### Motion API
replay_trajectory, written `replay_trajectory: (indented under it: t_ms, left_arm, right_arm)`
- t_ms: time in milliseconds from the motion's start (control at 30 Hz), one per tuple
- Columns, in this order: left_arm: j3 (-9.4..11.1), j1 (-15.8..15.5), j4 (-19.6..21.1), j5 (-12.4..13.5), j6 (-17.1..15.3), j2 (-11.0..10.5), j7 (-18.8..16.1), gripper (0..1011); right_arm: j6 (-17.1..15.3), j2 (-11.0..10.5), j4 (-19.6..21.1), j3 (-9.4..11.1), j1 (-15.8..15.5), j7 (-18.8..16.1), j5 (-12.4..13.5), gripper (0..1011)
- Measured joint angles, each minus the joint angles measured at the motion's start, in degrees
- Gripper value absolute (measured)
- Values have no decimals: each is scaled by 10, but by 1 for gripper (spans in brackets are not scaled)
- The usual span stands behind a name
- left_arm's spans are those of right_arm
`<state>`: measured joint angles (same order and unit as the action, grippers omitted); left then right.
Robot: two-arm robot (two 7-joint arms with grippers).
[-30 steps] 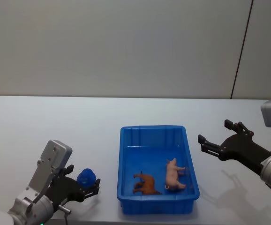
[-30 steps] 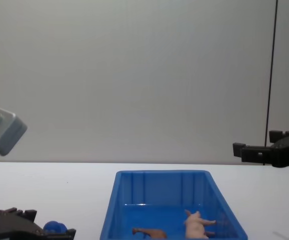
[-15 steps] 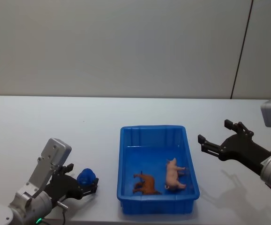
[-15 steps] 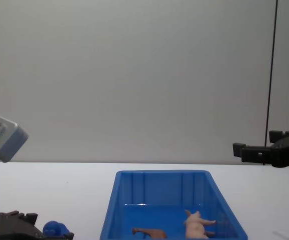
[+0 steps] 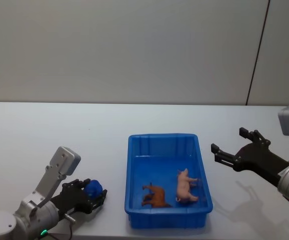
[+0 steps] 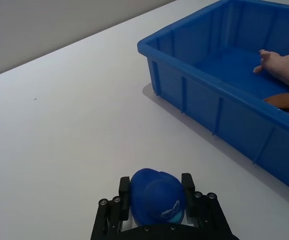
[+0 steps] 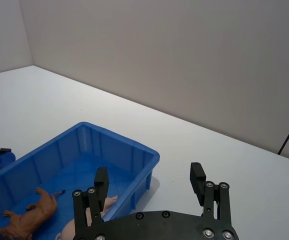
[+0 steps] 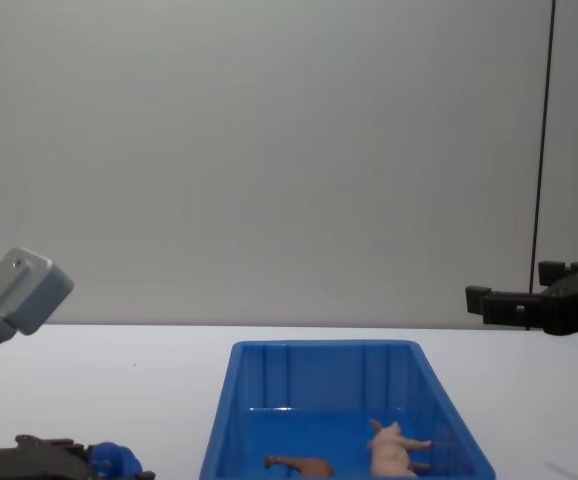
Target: Pick up the two dolls from the table and place them into the box.
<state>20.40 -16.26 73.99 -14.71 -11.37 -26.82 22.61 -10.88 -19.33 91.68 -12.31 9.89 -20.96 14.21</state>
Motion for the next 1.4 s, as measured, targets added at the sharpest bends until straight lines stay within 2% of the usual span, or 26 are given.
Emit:
replay_trajectory:
  t_ms: [100, 233, 467, 633, 867, 1033, 1233, 1300, 1367, 1400]
  left_arm:
    - [0, -3, -3, 1, -1, 1, 7, 579]
    - [0, -6, -4, 4, -5, 1, 16, 532]
    - [-2, -7, 13, 13, -14, -3, 19, 498]
    - [-7, -11, 44, 28, -20, -8, 19, 462]
    - [-8, -27, 63, 47, -17, -3, 22, 431]
    - [-3, -48, 60, 62, -3, 12, 36, 394]
    - [8, -79, 35, 75, 21, 38, 58, 367]
    - [11, -88, 26, 77, 27, 45, 64, 393]
    - [15, -98, 15, 80, 35, 54, 71, 481]
    - [16, -101, 11, 80, 38, 57, 75, 481]
  right_arm:
    - [0, 0, 0, 0, 0, 0, 0, 1001]
    - [0, 0, 0, 0, 0, 0, 0, 1001]
    - [0, 0, 0, 0, 0, 0, 0, 1001]
    - [0, 0, 0, 0, 0, 0, 0, 1001]
    - [0, 0, 0, 0, 0, 0, 0, 1001]
    - [0, 0, 0, 0, 0, 0, 0, 1001]
    - [0, 0, 0, 0, 0, 0, 0, 1001]
    - [0, 0, 0, 0, 0, 0, 0, 1001]
    - [0, 0, 0, 0, 0, 0, 0, 1001]
    - [0, 0, 0, 0, 0, 0, 0, 1001]
